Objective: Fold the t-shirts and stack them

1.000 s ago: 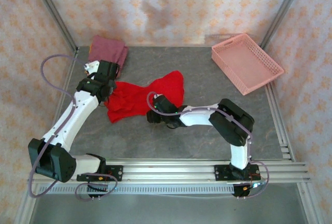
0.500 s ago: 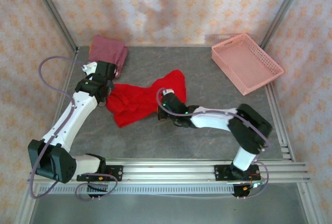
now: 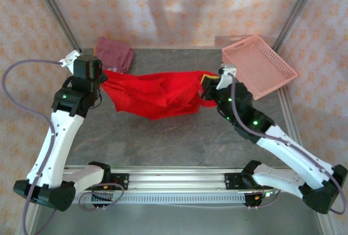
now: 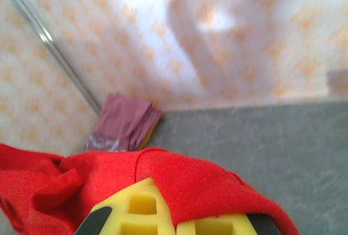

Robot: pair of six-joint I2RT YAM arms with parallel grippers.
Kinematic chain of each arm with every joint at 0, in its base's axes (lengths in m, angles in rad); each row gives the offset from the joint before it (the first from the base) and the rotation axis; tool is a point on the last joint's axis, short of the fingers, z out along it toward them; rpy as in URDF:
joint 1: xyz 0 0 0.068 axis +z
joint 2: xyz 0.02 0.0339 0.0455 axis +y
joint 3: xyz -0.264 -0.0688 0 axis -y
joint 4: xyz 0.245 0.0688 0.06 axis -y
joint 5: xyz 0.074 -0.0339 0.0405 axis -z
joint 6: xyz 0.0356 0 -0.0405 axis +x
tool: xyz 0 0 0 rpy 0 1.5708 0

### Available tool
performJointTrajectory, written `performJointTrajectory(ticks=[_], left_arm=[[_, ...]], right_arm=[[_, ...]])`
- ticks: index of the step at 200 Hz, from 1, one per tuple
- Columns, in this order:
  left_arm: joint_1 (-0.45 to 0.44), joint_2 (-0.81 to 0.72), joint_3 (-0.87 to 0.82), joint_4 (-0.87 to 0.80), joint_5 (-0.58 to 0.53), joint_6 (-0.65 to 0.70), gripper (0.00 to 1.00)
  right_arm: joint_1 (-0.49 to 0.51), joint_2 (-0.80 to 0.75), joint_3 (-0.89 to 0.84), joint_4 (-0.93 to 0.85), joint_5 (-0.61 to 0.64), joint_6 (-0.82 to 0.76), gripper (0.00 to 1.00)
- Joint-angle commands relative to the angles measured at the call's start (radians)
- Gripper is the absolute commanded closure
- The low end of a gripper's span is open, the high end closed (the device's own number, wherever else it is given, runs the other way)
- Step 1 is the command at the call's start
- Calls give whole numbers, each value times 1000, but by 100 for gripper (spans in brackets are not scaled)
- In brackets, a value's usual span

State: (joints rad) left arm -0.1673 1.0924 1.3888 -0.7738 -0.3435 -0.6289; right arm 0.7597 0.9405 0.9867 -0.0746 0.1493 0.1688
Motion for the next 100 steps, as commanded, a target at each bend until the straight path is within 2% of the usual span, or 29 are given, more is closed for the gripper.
performJointTrajectory(ticks=[1, 26, 45, 76, 100], left_arm=[[9, -11, 39, 16, 54, -26, 100], [9, 37, 77, 36, 97, -28, 100], [9, 106, 118, 52, 110, -26, 100], [11, 263, 271, 62, 130, 2, 100], [24, 401, 483, 31, 131, 38, 100]], right_arm=[[-3, -40, 72, -63, 73, -95, 100], [-8, 0, 150, -84, 91, -146, 100], [-57, 82, 227, -112, 79, -158, 100], [-238, 270, 373, -141, -109, -89, 100], [-332, 435, 542, -172, -234, -56, 100]])
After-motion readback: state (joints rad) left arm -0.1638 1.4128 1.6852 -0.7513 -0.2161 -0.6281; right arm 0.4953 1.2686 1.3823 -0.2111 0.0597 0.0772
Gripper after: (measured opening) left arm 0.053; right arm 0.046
